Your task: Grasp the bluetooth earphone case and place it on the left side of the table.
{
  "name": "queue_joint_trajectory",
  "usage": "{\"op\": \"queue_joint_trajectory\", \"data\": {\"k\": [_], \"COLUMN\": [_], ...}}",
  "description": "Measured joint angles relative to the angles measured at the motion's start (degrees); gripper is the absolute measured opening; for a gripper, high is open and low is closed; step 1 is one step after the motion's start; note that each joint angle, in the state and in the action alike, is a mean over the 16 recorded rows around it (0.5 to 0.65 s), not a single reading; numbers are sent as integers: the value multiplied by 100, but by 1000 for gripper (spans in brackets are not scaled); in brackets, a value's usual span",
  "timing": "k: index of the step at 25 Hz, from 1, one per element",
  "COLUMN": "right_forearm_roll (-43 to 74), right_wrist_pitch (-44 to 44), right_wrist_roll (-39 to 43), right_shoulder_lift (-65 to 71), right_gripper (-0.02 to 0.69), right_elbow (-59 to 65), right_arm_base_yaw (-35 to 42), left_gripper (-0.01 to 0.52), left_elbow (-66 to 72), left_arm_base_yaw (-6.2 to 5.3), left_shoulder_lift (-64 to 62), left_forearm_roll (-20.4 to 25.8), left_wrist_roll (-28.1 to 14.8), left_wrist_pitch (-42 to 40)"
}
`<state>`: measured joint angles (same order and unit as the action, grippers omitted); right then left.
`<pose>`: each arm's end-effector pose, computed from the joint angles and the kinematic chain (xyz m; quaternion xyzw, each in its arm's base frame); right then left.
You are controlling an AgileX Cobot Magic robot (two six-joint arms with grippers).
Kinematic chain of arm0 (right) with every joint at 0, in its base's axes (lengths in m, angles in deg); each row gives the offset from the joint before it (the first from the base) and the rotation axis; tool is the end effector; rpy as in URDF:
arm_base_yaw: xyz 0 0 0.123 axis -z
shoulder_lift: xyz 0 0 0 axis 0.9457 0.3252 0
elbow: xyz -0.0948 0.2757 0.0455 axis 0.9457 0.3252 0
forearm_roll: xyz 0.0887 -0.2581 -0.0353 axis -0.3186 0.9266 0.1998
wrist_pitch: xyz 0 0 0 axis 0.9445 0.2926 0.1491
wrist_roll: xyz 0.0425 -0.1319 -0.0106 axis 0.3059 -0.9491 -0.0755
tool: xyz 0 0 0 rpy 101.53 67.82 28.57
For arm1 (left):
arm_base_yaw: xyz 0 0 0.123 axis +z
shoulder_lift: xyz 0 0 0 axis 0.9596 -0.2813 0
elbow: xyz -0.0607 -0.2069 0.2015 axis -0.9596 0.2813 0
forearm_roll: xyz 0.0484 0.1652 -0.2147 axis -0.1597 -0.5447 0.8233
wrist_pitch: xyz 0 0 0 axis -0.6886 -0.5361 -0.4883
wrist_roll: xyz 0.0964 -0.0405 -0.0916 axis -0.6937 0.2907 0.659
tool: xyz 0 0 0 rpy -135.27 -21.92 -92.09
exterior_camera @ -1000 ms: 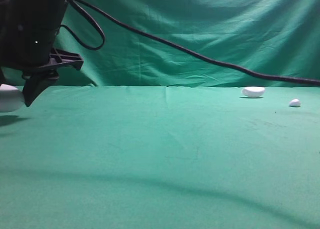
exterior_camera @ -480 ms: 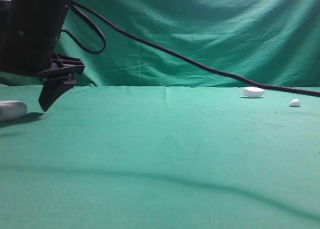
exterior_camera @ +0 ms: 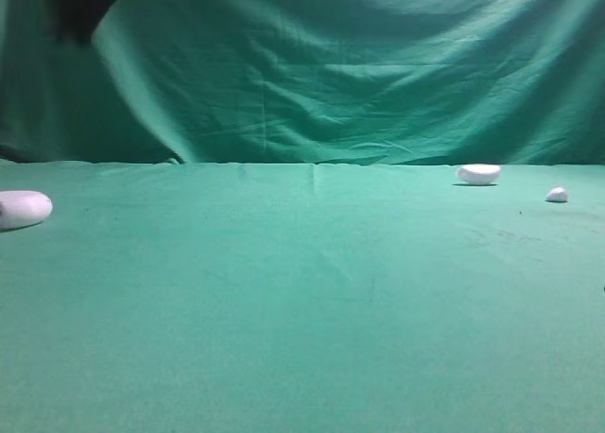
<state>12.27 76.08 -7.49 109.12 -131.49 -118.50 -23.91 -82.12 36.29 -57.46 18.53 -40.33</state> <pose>0.3289 0.3468 0.3372 -0.3452 0.8965 0.0962 0.2604 0.1115 -0.0180 0.1639 0.0583 0.7923 -0.0521 0.6051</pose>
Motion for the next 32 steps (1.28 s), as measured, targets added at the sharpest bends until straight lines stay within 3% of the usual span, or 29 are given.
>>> {"op": "queue_joint_trajectory", "data": {"k": [12,25,32], "right_forearm_roll": [416,591,592], "right_wrist_pitch": [209,-1634,-1841], "right_wrist_roll": [134,537,595], "right_shoulder_lift": [-2476,-5451,-6521], "right_gripper": [0,0,0], "right_elbow": [1570,5572,6659], "right_arm_base_yaw": [216,225,225], "left_gripper": [0,0,0], "left_elbow": [0,0,0], "left_arm_base_yaw": [0,0,0], "left_shoulder_lift": [0,0,0], "left_forearm_roll": [0,0,0], "left_wrist_roll": [0,0,0], "left_wrist_pitch": [0,0,0]}}
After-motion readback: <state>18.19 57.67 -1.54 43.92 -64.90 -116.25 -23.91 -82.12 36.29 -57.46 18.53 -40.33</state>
